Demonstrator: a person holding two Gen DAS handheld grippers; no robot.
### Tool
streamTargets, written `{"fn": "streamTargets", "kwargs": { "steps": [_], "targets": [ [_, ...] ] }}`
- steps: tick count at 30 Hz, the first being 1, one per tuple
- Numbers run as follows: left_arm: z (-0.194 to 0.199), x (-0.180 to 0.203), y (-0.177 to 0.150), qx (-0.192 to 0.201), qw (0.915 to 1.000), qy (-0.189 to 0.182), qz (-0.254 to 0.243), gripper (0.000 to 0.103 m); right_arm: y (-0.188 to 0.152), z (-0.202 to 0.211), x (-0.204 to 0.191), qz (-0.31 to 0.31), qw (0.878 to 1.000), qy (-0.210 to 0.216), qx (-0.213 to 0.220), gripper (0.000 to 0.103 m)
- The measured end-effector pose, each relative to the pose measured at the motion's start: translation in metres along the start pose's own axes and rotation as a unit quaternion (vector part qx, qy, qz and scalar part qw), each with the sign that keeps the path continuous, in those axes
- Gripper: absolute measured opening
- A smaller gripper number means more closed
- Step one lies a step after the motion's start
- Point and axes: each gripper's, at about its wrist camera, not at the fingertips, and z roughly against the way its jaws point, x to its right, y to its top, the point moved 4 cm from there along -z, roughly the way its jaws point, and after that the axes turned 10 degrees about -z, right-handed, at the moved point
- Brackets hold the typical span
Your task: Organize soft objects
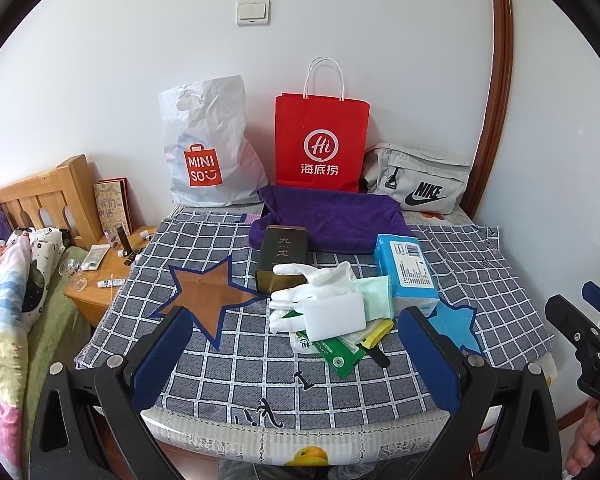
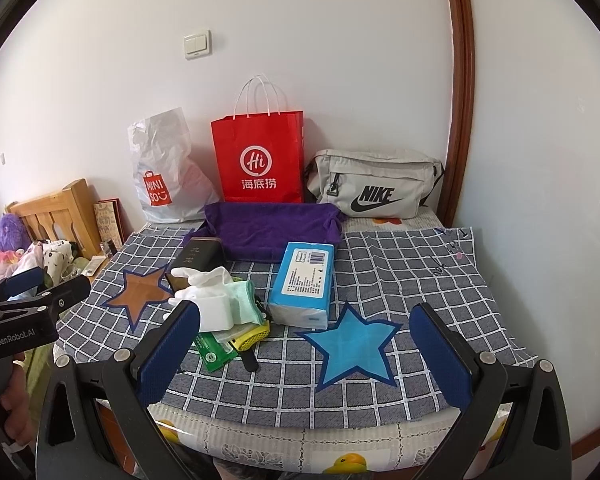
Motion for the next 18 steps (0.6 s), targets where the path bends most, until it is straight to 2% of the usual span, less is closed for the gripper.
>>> {"fn": "streamTargets", "kwargs": {
  "steps": [7,18],
  "targets": [
    [-0.009,-0.001,-0.003,-0.006,1.0000,0.004,-0.002,0.103,0.000,-0.002,0.000,0.001,1.000,0.005,0.004,0.103],
    [-0.068,-0.002,-0.025,-0.058,0.9983,-0.003,0.001,0.103,-0.013,-0.043,0.011,-0.008,1.000,0.005,-0.027,0.103]
  ]
}}
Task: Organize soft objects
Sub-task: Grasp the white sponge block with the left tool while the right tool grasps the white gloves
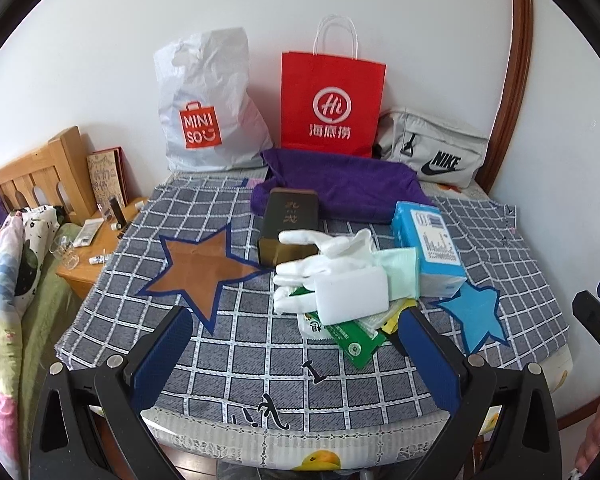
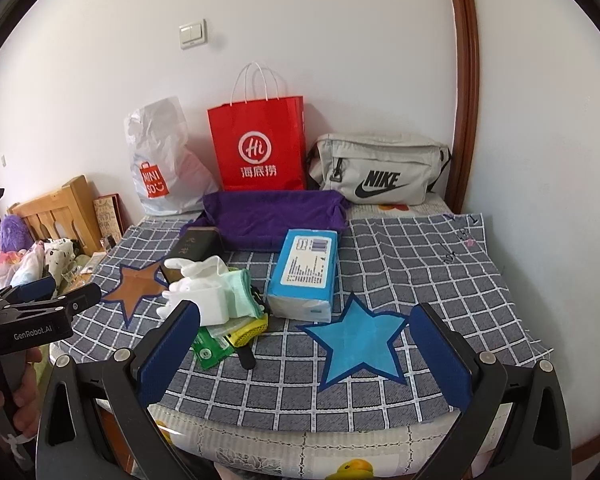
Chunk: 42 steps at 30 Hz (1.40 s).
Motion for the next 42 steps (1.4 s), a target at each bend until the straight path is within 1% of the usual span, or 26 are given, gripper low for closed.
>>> {"fn": "streamTargets", "kwargs": {
  "steps": [5,10,13,16,20,23,27,31,33,35,36,37,39,42],
  "targets": [
    [-0.032,0.019,-0.007,-0.021,0.9996,-0.011,-0.013,0.103,-0.010,-0.025,0.008,0.002,1.000,-0.011,-0.022,0.103],
    [-0.068,0.039,-0.011,-0.052,0.9981,-0.025,-0.020,0.103,-0.022,-0.046,0.018,0.023,0.998,-0.052,-0.032,0.103],
    [-0.086,0.049,-0.011,-0.062,0.9974,-0.029,-0.022,0.103,-0.024,-0.055,0.025,0.029,0.997,-0.071,-0.030,0.103],
    [-0.103,0.055,-0.008,-0.067,0.9967,-0.046,-0.004,0.103,-0.025,-0.066,0.033,0.035,0.995,-0.078,-0.043,0.103],
    [-0.121,0.056,-0.002,-0.069,0.9959,-0.056,0.017,0.103,-0.027,-0.080,0.041,0.041,0.994,-0.083,-0.053,0.103],
    [-0.133,0.053,0.000,-0.073,0.9958,-0.044,0.032,0.103,-0.028,-0.090,0.046,0.030,0.995,-0.074,-0.066,0.103],
    [-0.148,0.051,0.000,-0.088,0.9943,-0.040,0.045,0.103,-0.025,-0.099,0.051,0.003,0.996,-0.047,-0.076,0.103],
    [-0.157,0.055,0.002,-0.093,0.9929,-0.052,0.053,0.103,-0.022,-0.107,0.050,-0.007,0.996,-0.034,-0.079,0.103],
    [-0.159,0.054,0.003,-0.092,0.9931,-0.049,0.053,0.103,-0.022,-0.111,0.048,-0.006,0.996,-0.028,-0.080,0.103],
    [-0.160,0.052,0.004,-0.089,0.9933,-0.050,0.055,0.094,-0.022,-0.115,0.045,-0.005,0.996,-0.023,-0.081,0.103],
    [-0.161,0.050,0.004,-0.090,0.9928,-0.054,0.057,0.082,-0.022,-0.117,0.043,-0.004,0.996,-0.020,-0.083,0.103],
    [-0.161,0.049,0.004,-0.093,0.9920,-0.060,0.061,0.080,-0.022,-0.120,0.041,-0.003,0.996,-0.017,-0.086,0.103],
    [-0.159,0.045,0.004,-0.094,0.9912,-0.072,0.060,0.080,-0.023,-0.124,0.036,-0.002,0.996,-0.012,-0.089,0.103],
    [-0.151,0.040,0.005,-0.092,0.9924,-0.068,0.047,0.080,-0.020,-0.130,0.023,0.002,0.996,0.013,-0.091,0.103]
  ]
}}
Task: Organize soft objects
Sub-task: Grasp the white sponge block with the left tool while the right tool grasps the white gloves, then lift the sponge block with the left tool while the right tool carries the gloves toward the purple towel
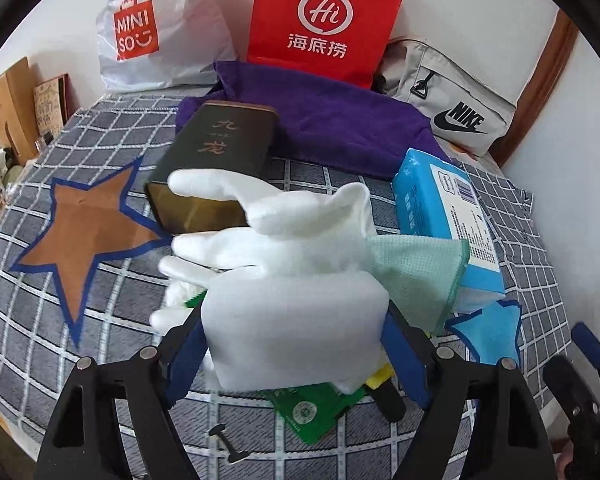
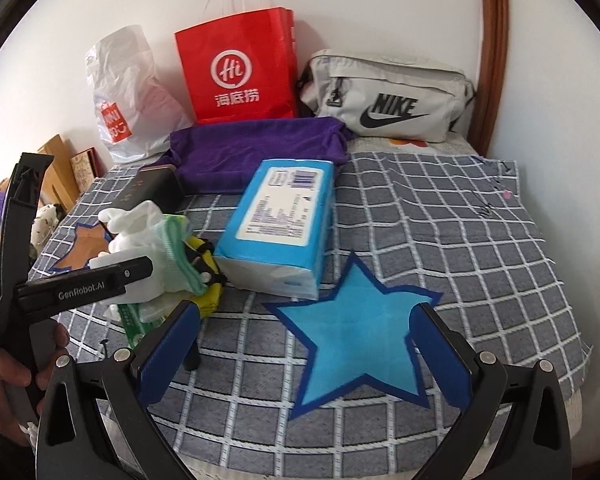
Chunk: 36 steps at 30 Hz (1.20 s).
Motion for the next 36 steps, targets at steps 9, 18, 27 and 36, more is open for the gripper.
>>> {"fn": "streamTargets", "kwargs": {
  "steps": [9,18,27,36],
  "targets": [
    [0.020,-0.052,-0.004,-0.009,0.9995,0.028,0.015,0.080,0.016,-0.030,-0.063,0.037,0.995,0.092,0.005,0.102],
    [0.022,-0.108,-0.009,-0.004,0.9977,0.034,0.059,0.080,0.019,-0.080,-0.091,0.068,0.994,0.087,-0.018,0.074],
    [0.013,-0.118,-0.009,-0.009,0.9972,0.025,0.070,0.080,0.022,-0.069,-0.104,0.073,0.989,0.126,-0.007,0.010],
    [0.017,-0.109,-0.012,-0.014,0.9975,0.035,0.060,0.080,0.034,0.012,-0.074,0.036,0.986,0.154,0.058,0.009]
  ]
}}
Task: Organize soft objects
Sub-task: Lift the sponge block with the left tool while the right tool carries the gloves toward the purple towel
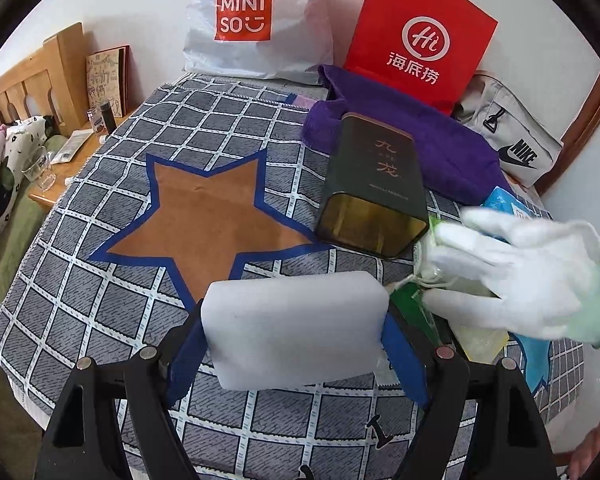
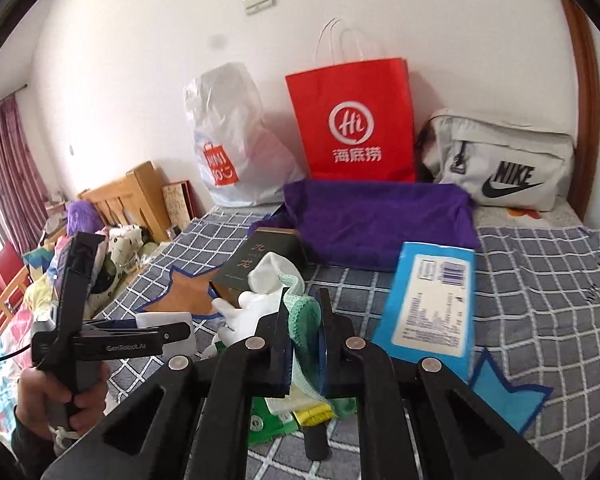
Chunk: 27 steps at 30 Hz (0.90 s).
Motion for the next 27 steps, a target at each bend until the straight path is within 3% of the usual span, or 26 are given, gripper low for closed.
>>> {"fn": "streamTargets", "kwargs": {
  "steps": [8,12,17,19,20,22,24,27],
  "targets": [
    [0.018,0.005,-0.008,0.008,0.9999,0.015,0.000,0.080,-0.014,0.072,0.042,-0.018,0.997,-0.064,0.035,0.009],
    [0.025,0.006,-0.013,0.011,0.9997,0.023,0.001,0.081,-0.036,0.078,0.064,-0.012,0.995,-0.103,0.003,0.009],
    [0.028,0.014,-0.018,0.012,0.9995,0.030,-0.006,0.081,-0.077,0.050,0.099,-0.023,0.988,-0.137,-0.062,0.015],
    [0.027,0.016,-0.019,0.009,0.9994,0.032,-0.010,0.081,-0.089,0.043,0.112,-0.025,0.985,-0.153,-0.072,0.032],
    [0.027,0.017,-0.019,0.007,0.9994,0.032,-0.011,0.081,-0.092,0.041,0.117,-0.021,0.984,-0.166,-0.068,0.046],
    [0.025,0.018,-0.018,0.006,0.9993,0.033,-0.012,0.081,-0.094,0.042,0.122,-0.005,0.981,-0.184,-0.054,0.064],
    [0.023,0.019,-0.017,0.003,0.9993,0.035,-0.012,0.081,-0.094,0.044,0.121,0.004,0.982,-0.181,-0.044,0.083],
    [0.017,0.021,-0.017,-0.002,0.9994,0.033,-0.011,0.081,-0.092,0.039,0.118,0.005,0.986,-0.161,-0.036,0.098]
  ]
}}
